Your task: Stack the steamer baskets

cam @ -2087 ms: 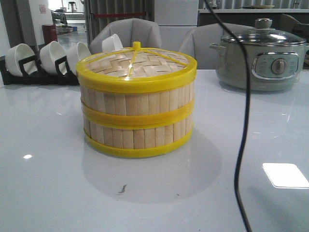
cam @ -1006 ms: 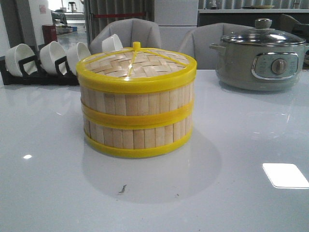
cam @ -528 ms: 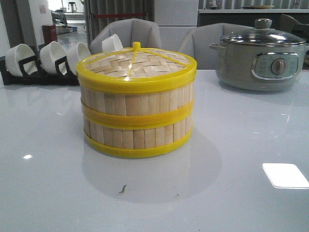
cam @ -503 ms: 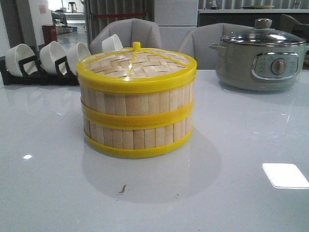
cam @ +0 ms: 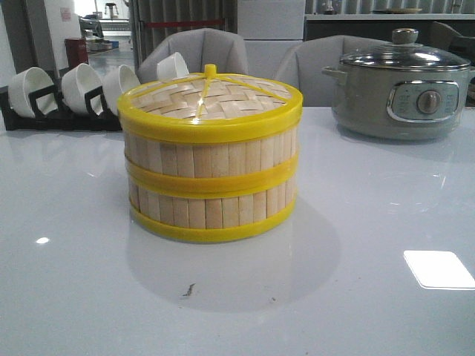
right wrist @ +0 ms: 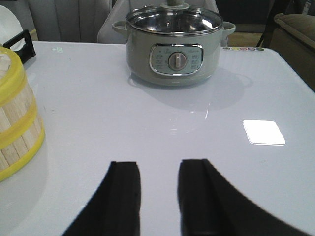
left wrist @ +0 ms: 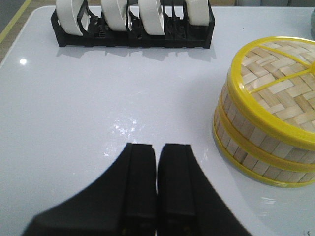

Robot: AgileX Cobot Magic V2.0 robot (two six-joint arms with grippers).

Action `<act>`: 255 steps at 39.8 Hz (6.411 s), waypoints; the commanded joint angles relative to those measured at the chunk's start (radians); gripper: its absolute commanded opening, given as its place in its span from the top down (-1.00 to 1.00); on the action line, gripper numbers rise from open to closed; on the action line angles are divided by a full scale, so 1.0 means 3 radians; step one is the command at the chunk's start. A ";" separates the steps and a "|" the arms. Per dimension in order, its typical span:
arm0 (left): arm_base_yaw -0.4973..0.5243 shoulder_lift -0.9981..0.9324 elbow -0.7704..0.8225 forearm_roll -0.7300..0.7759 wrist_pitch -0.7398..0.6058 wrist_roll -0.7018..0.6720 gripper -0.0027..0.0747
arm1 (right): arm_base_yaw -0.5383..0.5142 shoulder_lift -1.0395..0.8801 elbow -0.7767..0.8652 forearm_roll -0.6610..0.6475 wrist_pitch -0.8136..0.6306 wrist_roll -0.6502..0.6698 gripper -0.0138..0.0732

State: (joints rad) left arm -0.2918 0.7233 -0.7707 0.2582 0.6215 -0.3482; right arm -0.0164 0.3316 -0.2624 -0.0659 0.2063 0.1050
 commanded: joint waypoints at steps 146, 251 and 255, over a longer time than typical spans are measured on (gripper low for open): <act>0.0766 -0.2475 0.2595 -0.0434 -0.2608 0.0288 0.71 | -0.0018 0.0011 -0.0098 -0.0033 -0.0485 -0.0037 0.53; 0.0857 -0.2468 0.2595 -0.0647 -0.2603 0.0934 0.71 | -0.0092 -0.1210 0.0925 -0.0033 -0.0860 -0.0033 0.56; 0.0857 -0.2468 0.2595 -0.0647 -0.2603 0.0934 0.71 | -0.0092 -0.1210 0.0925 -0.0033 -0.0860 -0.0033 0.56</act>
State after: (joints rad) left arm -0.0354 -0.0045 0.0052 0.0644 -0.0801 -0.0695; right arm -0.0391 -0.0104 0.0301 -0.0680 0.0260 0.1050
